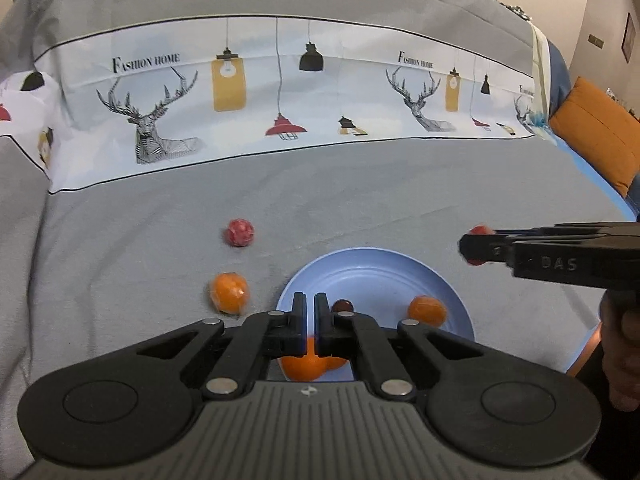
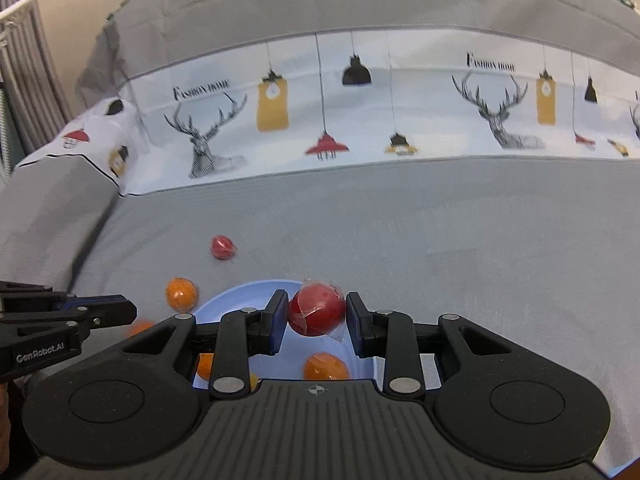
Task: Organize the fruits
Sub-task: 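Carry both fruits over the blue plate and open both tools to release them, then grasp a wrapped orange fruit with the left tool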
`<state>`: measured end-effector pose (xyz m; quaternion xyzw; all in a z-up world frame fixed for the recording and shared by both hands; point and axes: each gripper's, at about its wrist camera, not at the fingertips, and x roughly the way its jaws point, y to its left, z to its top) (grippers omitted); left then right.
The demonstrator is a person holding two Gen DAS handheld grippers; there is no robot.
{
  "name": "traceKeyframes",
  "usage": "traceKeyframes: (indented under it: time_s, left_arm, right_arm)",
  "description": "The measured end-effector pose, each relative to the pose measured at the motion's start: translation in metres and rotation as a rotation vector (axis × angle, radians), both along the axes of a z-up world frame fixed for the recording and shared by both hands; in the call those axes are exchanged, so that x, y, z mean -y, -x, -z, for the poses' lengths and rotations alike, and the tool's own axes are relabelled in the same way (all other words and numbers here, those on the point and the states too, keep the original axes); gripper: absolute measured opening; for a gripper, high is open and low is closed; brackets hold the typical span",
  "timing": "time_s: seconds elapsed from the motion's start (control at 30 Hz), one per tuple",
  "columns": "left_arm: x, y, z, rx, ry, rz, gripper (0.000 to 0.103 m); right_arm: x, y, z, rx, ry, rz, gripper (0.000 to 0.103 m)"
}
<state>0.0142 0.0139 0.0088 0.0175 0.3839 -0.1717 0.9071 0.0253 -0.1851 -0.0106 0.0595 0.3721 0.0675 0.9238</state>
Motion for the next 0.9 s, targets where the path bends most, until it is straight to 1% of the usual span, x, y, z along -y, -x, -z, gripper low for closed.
traceKeyframes:
  time_s: [0.07,0.17,0.23,0.27,0.3,0.37,0.4,0.43,0.47,0.5,0.57,0.63,0.7,0.73,0.83,0.9]
  left_arm:
    - [-0.005,-0.007,0.003,-0.025,0.033,-0.014,0.003]
    - [-0.038,-0.025,0.005,-0.085,0.181,-0.142,0.003]
    - [-0.055,-0.034,0.012,-0.148,0.247,-0.203,0.003]
    - [-0.058,-0.038,0.016,-0.181,0.264,-0.211,0.003]
    - [-0.056,-0.039,0.019,-0.200,0.254,-0.207,0.003]
    - [-0.046,-0.038,0.019,-0.190,0.200,-0.177,0.004]
    - [-0.041,-0.037,0.018,-0.179,0.177,-0.159,0.005]
    - [-0.036,-0.036,0.017,-0.170,0.160,-0.147,0.006]
    - [-0.033,-0.036,0.017,-0.164,0.148,-0.141,0.007]
    - [-0.031,-0.036,0.017,-0.161,0.139,-0.138,0.007]
    - [-0.032,-0.038,0.019,-0.163,0.136,-0.150,0.007]
    - [-0.037,-0.038,0.020,-0.165,0.142,-0.176,0.011]
    - [-0.044,-0.038,0.020,-0.166,0.155,-0.209,0.018]
    - [-0.048,-0.038,0.019,-0.166,0.161,-0.228,0.020]
    - [-0.054,-0.040,0.019,-0.171,0.169,-0.267,0.021]
    - [-0.054,-0.040,0.018,-0.171,0.156,-0.275,0.021]
  right_arm:
    - [-0.002,-0.002,0.003,-0.011,-0.007,-0.007,0.033]
    - [-0.005,-0.007,0.007,-0.023,0.001,-0.014,0.033]
    - [-0.005,-0.009,0.010,-0.035,-0.002,-0.019,0.033]
    - [-0.005,-0.010,0.012,-0.047,-0.005,-0.027,0.033]
    - [-0.005,-0.011,0.014,-0.063,-0.009,-0.038,0.034]
    - [-0.006,-0.014,0.019,-0.089,-0.020,-0.055,0.036]
    - [-0.007,-0.015,0.021,-0.099,-0.027,-0.061,0.039]
    - [-0.007,-0.016,0.021,-0.104,-0.035,-0.061,0.052]
    - [-0.008,-0.016,0.021,-0.098,-0.036,-0.057,0.061]
    - [-0.008,-0.016,0.020,-0.090,-0.036,-0.054,0.062]
    - [-0.008,-0.016,0.018,-0.080,-0.040,-0.046,0.063]
    - [-0.007,-0.016,0.017,-0.077,-0.039,-0.030,0.063]
    - [-0.005,-0.017,0.017,-0.075,-0.036,-0.015,0.063]
    - [-0.004,-0.017,0.017,-0.074,-0.034,-0.009,0.063]
    - [-0.003,-0.017,0.017,-0.070,-0.026,0.002,0.063]
    - [-0.003,-0.017,0.017,-0.067,-0.020,0.004,0.063]
